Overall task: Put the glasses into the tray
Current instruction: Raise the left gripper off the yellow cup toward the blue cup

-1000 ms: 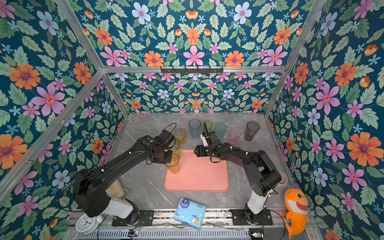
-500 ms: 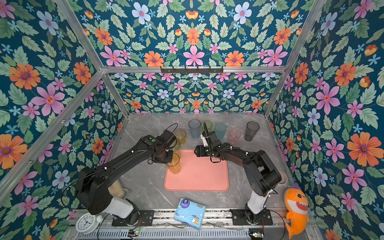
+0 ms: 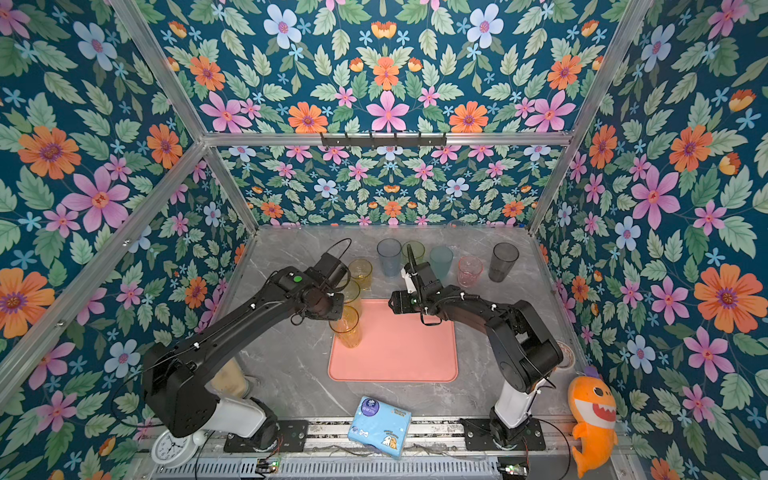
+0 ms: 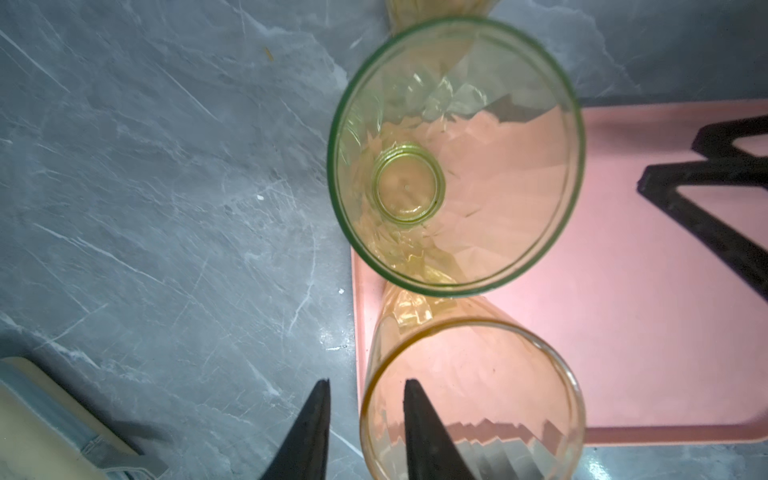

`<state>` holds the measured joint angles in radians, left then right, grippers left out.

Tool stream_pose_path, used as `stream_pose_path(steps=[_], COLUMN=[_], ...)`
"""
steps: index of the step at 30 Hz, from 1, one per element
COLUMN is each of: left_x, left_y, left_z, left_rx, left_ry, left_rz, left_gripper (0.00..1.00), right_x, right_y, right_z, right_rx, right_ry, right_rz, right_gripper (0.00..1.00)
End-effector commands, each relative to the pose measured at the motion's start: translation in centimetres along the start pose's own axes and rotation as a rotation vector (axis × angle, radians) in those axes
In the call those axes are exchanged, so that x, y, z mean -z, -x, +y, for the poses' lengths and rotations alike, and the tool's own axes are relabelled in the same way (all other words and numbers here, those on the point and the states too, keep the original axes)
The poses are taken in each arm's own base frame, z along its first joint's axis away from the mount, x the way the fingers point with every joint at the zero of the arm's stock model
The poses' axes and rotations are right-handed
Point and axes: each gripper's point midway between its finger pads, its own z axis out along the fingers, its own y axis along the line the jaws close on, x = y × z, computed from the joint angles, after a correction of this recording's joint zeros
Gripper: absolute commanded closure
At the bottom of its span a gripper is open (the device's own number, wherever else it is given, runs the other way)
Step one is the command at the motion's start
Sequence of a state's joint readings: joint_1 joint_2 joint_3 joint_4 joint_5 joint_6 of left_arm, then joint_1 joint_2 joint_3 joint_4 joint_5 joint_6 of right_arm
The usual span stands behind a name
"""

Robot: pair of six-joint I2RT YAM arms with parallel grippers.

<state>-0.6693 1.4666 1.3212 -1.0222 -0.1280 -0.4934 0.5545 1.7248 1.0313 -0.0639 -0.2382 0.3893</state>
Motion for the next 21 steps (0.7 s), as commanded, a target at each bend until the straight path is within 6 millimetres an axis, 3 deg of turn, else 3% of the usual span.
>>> stream_pose_path(steps=[1,12,14,21], left_x=[1.3,5.9,6.3,6.4], left_y=[0.5,7.6,9.0,13.2], left_z=[0.8,0.4,0.1,-0.3], left_rx=[-0.042,-0.08,-0.078,-0.074], left_ry=[0.036,0.073,0.07,0.048], left_rz=[-0.021,-0.202,-0.231,-0.295], left_gripper=[0.65,0.62,0.61,0.62], right_x=[0.6,1.1,2.3,3.0], right_y=[0.3,0.6,1.3,1.7], right_z=[0.0,-0.5,0.0,0.0], right_rx=[0.005,0.021,0.029,0.041], right_ry=[-0.009,-0.035,-0.022,-0.027], right_rz=[-0.017,-0.071,-0.11,-0.147], right_gripper=[0.24,0.24,0.25,0.25])
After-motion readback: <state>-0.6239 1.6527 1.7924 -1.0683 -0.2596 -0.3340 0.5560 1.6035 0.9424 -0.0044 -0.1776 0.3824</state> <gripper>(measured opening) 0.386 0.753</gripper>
